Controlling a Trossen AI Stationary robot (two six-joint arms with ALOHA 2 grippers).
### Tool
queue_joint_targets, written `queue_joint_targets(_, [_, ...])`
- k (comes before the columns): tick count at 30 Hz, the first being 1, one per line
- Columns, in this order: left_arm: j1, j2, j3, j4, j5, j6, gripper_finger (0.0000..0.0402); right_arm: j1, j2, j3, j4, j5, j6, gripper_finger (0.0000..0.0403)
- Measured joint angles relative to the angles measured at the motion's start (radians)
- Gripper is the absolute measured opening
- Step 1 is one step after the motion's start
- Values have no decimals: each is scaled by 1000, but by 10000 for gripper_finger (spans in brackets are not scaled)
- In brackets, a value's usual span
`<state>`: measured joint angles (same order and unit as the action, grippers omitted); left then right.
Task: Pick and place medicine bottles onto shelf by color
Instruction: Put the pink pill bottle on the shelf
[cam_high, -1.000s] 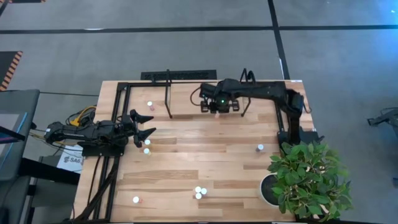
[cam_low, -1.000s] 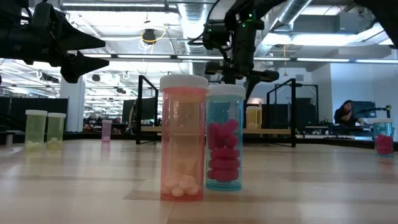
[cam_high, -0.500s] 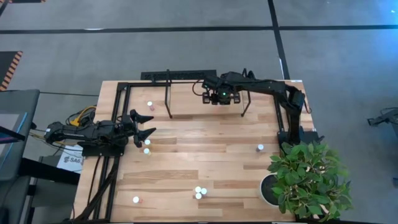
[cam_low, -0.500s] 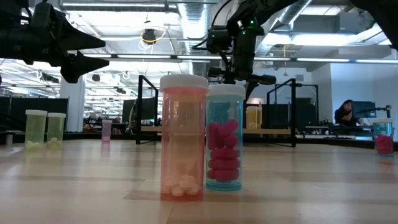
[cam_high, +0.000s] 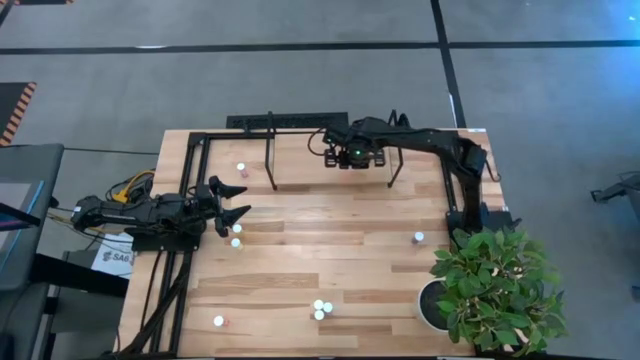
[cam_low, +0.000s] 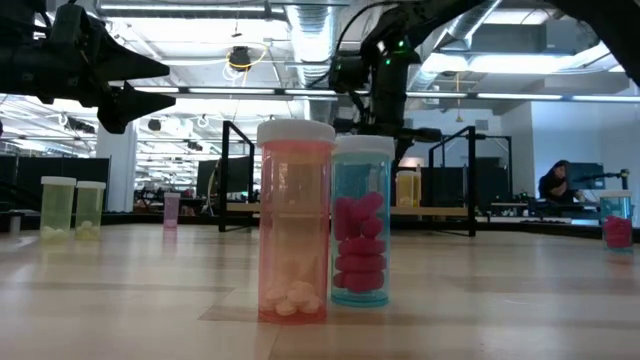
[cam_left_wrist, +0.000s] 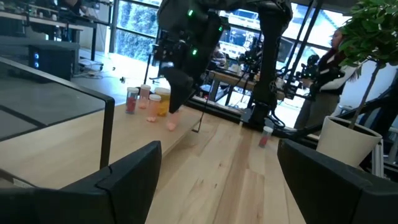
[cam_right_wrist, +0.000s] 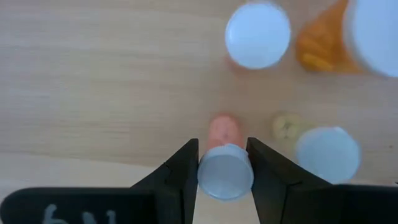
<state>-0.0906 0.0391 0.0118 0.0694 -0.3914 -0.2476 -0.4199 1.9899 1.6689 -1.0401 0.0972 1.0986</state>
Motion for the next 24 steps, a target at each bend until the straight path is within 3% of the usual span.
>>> queue_joint_targets(5, [0, 0, 0, 0, 1, 0, 311, -9, 23, 11, -15, -66, -3, 135])
queue_joint_targets(24, [0, 0, 0, 0, 1, 0, 311, -48, 27, 8, 32, -13, -69, 138])
